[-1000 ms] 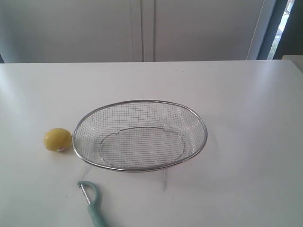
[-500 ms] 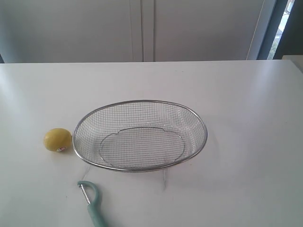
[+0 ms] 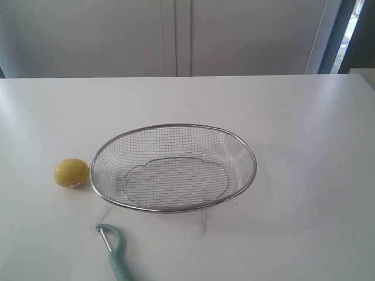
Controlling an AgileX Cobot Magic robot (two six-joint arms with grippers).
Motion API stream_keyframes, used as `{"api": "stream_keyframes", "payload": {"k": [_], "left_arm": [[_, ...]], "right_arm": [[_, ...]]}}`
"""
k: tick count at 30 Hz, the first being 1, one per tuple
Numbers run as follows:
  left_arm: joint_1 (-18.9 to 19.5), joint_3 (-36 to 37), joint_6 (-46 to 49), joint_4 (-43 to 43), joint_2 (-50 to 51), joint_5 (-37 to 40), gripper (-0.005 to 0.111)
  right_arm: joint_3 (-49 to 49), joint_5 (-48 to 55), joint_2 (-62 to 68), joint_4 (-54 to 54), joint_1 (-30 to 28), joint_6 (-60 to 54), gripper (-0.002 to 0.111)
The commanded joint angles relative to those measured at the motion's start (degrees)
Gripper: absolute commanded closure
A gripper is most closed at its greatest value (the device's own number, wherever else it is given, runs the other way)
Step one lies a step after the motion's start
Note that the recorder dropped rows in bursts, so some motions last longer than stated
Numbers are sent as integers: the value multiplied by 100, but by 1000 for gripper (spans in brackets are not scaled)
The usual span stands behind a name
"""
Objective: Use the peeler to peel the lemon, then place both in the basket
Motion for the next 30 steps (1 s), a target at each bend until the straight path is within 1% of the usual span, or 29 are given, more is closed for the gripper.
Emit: {"api": "stream_keyframes", "payload": {"k": [1, 7, 13, 22, 24, 27, 30], "left_arm": [[11, 24, 0, -36, -27, -15, 107], [11, 24, 0, -36, -27, -15, 107], [11, 24, 0, -36, -27, -15, 107], [11, 24, 0, -36, -27, -15, 107], [11, 24, 0, -36, -27, -15, 107], [11, 24, 0, -36, -27, -15, 107], [11, 24, 0, -36, -27, -15, 107]], "right_arm": [[30, -94, -27, 5, 4, 339, 108], [30, -106, -27, 5, 4, 348, 108], [30, -677, -27, 5, 4, 317, 108], [30, -652, -27, 5, 4, 295, 108], [-38, -425, -27, 19, 4, 295, 108], [-507, 512, -27, 58, 4, 307, 108], [-870, 1029, -27, 58, 4, 429, 108]]}}
